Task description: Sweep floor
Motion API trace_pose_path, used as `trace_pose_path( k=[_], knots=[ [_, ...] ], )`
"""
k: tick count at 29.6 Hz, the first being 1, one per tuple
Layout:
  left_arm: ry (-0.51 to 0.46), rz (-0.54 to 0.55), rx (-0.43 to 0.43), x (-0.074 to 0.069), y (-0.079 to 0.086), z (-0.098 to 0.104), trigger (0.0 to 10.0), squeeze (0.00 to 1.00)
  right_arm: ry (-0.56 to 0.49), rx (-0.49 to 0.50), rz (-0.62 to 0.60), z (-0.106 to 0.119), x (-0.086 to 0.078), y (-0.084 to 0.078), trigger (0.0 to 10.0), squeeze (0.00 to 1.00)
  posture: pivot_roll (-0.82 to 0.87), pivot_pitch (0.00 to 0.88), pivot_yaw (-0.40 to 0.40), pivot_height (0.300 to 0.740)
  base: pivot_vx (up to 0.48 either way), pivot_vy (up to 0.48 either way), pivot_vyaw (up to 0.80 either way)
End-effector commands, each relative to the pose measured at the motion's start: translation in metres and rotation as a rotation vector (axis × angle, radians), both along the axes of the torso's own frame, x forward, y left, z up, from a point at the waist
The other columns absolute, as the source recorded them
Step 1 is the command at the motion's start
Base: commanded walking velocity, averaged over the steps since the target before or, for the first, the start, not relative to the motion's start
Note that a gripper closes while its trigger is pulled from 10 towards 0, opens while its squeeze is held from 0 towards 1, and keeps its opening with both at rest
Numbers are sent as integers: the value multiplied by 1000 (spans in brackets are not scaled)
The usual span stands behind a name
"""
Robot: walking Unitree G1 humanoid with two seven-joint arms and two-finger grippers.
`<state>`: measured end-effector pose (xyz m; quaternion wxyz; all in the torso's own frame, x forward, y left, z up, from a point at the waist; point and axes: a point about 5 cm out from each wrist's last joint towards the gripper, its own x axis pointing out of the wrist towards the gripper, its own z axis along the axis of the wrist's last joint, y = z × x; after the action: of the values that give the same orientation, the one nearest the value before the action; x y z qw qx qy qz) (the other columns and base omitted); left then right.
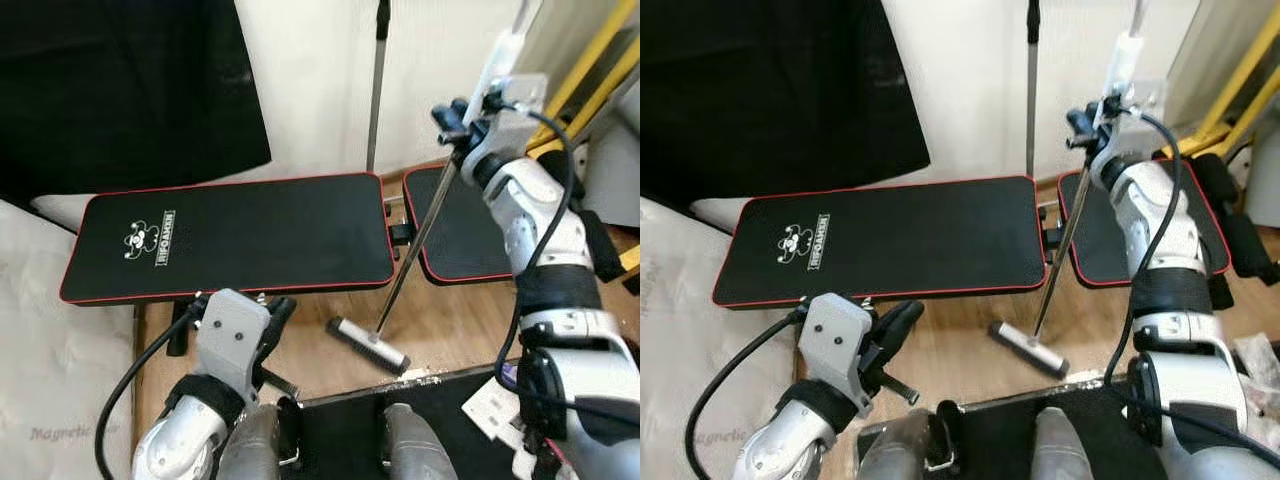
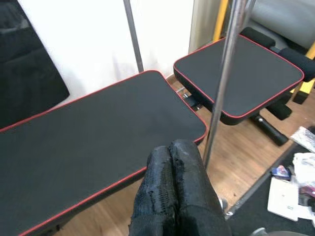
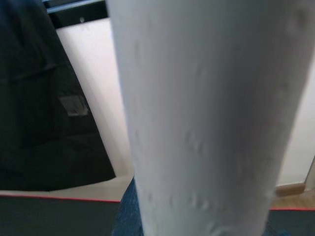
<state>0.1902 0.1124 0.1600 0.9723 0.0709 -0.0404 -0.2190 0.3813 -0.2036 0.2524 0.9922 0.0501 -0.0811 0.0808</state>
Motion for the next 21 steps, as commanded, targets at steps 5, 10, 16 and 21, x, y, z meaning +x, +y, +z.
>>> trace_pose_path(
  k=[5,10,16,21],
  knots=[
    [6,10,-8,9,3,-9,10000,0,88,59,-28,-10,-19,15,10000,0,2,119,23,740,0,0,0],
    [2,9,-9,12,2,-11,10000,0,143,115,64,-18,-29,32,10000,0,-6,107,16,740,0,0,0],
    [-5,22,-17,17,2,-14,10000,0,135,109,202,-25,-45,63,10000,0,-13,93,6,740,0,0,-667],
    [-7,31,-27,20,3,-15,10000,0,133,86,261,-29,-54,77,10000,0,-12,80,5,740,0,0,-800]
  ],
)
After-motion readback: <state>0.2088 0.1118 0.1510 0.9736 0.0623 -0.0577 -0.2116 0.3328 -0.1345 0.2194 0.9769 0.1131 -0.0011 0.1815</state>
